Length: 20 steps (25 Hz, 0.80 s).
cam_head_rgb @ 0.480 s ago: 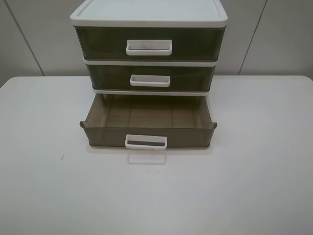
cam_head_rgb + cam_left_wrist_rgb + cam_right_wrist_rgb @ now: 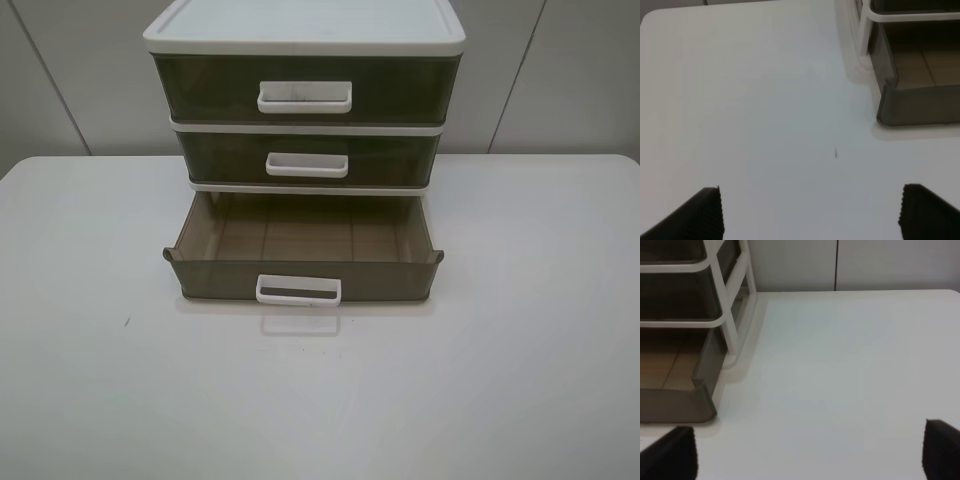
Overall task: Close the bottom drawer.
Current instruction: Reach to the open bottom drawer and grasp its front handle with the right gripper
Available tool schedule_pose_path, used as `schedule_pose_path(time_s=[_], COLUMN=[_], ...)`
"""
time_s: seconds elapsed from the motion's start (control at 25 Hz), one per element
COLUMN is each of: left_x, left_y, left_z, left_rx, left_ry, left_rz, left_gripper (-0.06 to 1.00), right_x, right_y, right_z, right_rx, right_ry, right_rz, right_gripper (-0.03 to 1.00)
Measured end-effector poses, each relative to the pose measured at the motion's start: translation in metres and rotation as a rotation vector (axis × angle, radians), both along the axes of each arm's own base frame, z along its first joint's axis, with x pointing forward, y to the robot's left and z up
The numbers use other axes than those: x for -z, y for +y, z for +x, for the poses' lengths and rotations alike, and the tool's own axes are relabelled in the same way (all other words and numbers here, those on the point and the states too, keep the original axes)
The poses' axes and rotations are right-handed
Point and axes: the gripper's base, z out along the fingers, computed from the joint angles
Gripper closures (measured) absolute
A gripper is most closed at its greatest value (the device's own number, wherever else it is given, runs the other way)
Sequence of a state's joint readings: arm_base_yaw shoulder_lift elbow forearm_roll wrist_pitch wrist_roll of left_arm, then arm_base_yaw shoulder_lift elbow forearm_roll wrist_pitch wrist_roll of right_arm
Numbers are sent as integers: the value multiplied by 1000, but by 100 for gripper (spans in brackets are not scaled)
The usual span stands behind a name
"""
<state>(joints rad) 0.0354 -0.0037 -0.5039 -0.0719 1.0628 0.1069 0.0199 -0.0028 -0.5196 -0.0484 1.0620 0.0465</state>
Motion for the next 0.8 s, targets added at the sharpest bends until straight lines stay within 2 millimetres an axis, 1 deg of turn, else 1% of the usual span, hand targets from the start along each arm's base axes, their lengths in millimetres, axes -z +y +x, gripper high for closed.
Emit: schedule_pose_path(time_s=[0.8], left_x=[0], left_y=[0], left_z=[0], left_rx=[0], left_ry=[0], left_rz=[0], left_gripper=[23], right_x=[0], right_y=[0], right_z=[0], right_rx=[0], right_ry=[0], right_rz=[0], right_gripper=[19])
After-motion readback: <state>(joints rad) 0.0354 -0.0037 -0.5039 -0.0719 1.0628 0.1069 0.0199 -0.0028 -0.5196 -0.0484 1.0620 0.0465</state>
